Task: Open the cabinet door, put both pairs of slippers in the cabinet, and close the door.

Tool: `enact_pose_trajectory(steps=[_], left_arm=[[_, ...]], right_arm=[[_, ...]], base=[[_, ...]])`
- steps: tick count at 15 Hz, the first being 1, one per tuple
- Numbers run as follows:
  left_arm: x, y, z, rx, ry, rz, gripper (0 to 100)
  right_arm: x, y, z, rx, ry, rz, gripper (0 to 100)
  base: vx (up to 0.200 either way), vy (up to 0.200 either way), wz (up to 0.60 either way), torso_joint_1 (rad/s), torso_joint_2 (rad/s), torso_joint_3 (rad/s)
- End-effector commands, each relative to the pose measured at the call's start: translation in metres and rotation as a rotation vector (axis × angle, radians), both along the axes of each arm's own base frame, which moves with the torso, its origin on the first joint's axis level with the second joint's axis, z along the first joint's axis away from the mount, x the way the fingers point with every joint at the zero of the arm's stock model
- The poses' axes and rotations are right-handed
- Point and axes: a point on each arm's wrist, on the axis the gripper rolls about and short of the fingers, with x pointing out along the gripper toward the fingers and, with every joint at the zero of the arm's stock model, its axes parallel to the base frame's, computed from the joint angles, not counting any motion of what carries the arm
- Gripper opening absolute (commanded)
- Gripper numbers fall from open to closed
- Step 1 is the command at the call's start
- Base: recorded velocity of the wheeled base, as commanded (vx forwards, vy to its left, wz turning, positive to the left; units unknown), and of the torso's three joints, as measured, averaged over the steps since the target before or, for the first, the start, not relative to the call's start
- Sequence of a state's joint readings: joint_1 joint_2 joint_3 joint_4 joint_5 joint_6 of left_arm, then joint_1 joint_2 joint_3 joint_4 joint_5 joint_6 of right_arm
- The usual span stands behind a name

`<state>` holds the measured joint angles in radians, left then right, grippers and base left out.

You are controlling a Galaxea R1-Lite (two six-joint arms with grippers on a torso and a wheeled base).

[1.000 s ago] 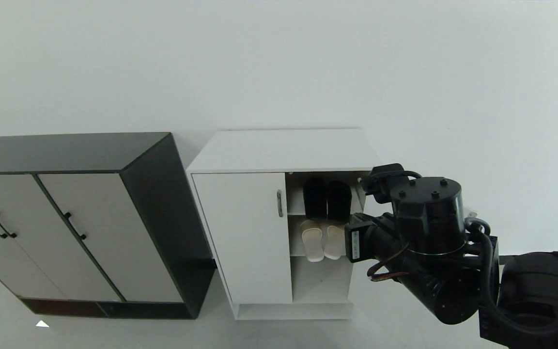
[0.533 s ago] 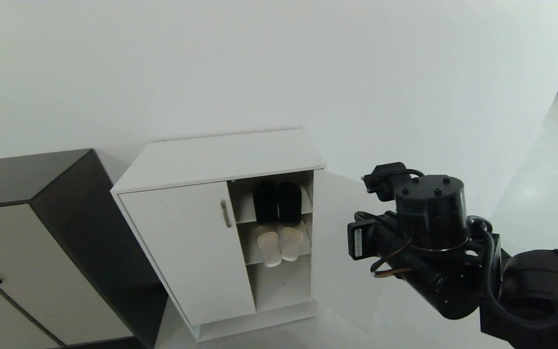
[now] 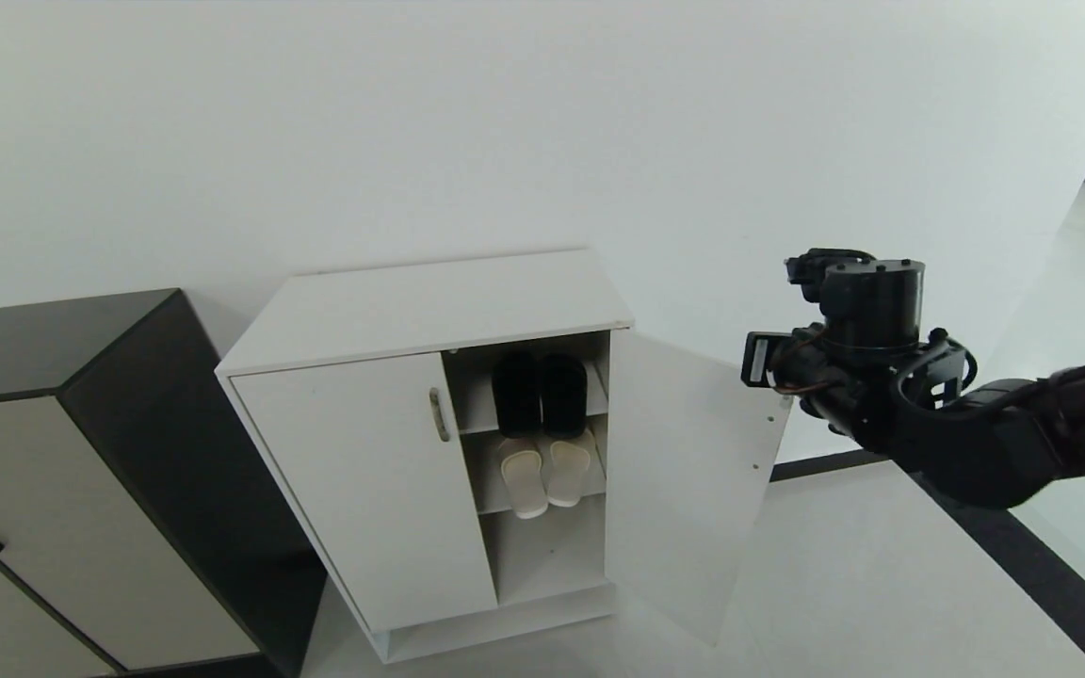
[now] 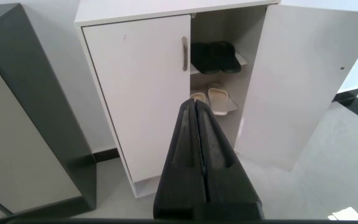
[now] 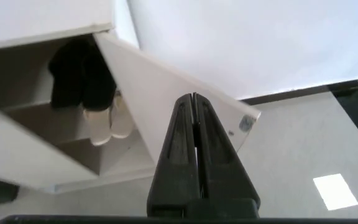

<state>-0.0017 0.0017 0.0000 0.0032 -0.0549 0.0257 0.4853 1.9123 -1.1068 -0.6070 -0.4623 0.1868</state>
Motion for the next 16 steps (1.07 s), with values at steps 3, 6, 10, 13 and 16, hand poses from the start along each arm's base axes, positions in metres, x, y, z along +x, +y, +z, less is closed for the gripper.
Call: enact_pose_trajectory(steps=[3, 6, 10, 13, 16], left_arm=[[0.000, 0.000, 0.000, 0.000, 0.000, 0.000, 0], [0.000, 0.000, 0.000, 0.000, 0.000, 0.000, 0], [0.000, 0.000, 0.000, -0.001, 0.000, 0.001, 0], [0.000, 0.000, 0.000, -0.001, 0.000, 0.000, 0], [0.000, 0.000, 0.000, -0.001, 0.000, 0.001, 0]], right_arm=[[0.063, -0.021, -0.038, -0.017, 0.063, -0.115, 0], [0.078, -0.027, -0.045, 0.006, 0.102, -0.131, 0], [0.082, -0.029, -0.052, 0.002, 0.113, -0.137, 0], [0.080, -0.027, -0.055, -0.002, 0.124, -0.133, 0], [0.076, -0.024, -0.058, -0.007, 0.135, -0.123, 0]], base=[[0.000, 0.000, 0.00, 0.000, 0.00, 0.000], [0.000, 0.000, 0.00, 0.000, 0.00, 0.000], [0.000, 0.000, 0.00, 0.000, 0.00, 0.000], [0.000, 0.000, 0.00, 0.000, 0.00, 0.000], [0.000, 0.000, 0.00, 0.000, 0.00, 0.000]])
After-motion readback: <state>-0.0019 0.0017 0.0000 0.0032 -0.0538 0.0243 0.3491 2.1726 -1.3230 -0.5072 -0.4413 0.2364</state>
